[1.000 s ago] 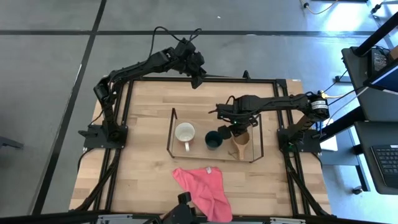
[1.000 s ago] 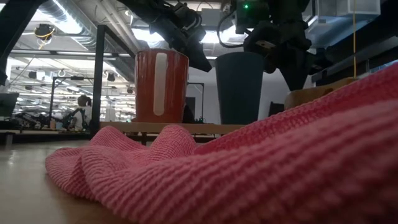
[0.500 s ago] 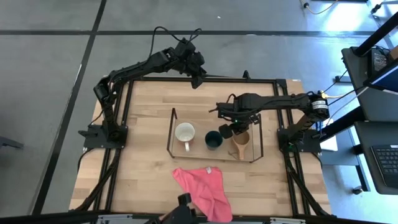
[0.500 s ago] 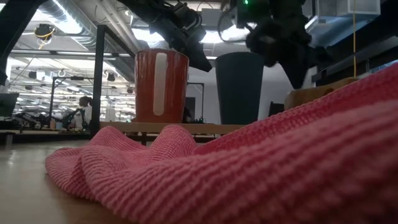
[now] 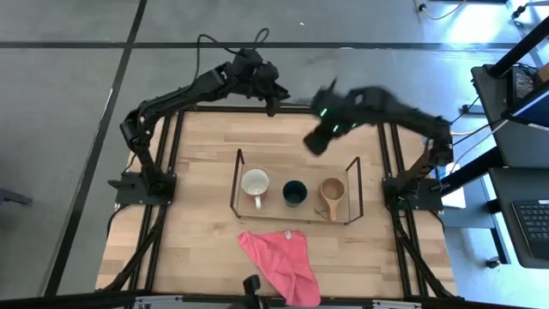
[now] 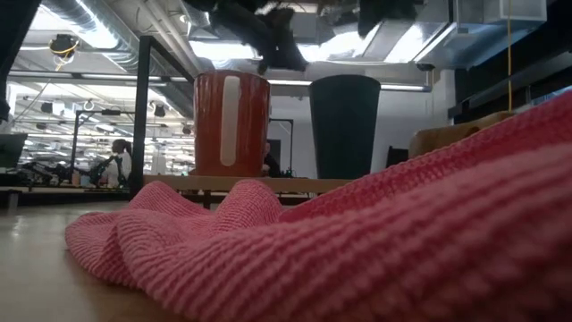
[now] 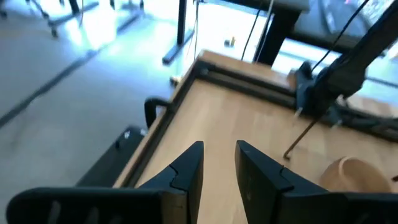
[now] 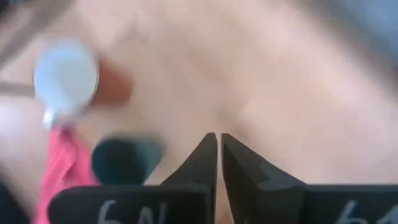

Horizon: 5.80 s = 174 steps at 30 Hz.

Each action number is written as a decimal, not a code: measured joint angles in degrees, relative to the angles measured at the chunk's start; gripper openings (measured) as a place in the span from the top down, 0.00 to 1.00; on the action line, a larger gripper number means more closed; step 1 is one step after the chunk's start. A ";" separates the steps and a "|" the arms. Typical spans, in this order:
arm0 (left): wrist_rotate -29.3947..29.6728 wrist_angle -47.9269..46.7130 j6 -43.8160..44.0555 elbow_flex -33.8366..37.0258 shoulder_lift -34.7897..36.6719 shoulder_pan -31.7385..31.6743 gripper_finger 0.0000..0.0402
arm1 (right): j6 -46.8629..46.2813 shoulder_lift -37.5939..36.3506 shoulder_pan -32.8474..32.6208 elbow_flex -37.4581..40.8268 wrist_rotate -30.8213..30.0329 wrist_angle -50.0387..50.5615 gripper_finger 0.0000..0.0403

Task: Stack small to large cups/mugs on shelf
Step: Return to home position

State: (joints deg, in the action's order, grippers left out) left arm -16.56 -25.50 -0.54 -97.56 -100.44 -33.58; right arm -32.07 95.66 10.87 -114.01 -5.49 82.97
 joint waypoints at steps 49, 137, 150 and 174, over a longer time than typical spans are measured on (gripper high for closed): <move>45.01 29.10 17.85 46.59 57.02 48.59 0.79 | -8.62 -60.73 -12.19 68.07 14.36 -73.70 0.94; 7.62 59.95 16.53 97.09 80.67 21.59 0.79 | 30.45 -95.36 -13.61 113.57 18.57 -102.16 0.94; 11.89 46.49 16.48 97.11 80.63 21.59 0.79 | 32.31 -95.36 -13.61 113.55 17.78 -95.17 0.94; 12.00 34.27 15.04 97.11 80.63 21.59 0.79 | 35.59 -95.38 -13.64 113.37 17.07 -87.79 0.94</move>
State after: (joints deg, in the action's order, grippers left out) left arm -4.56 8.78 14.50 -0.45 -19.81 -11.99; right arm 3.52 0.27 -2.76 -0.64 11.58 -4.82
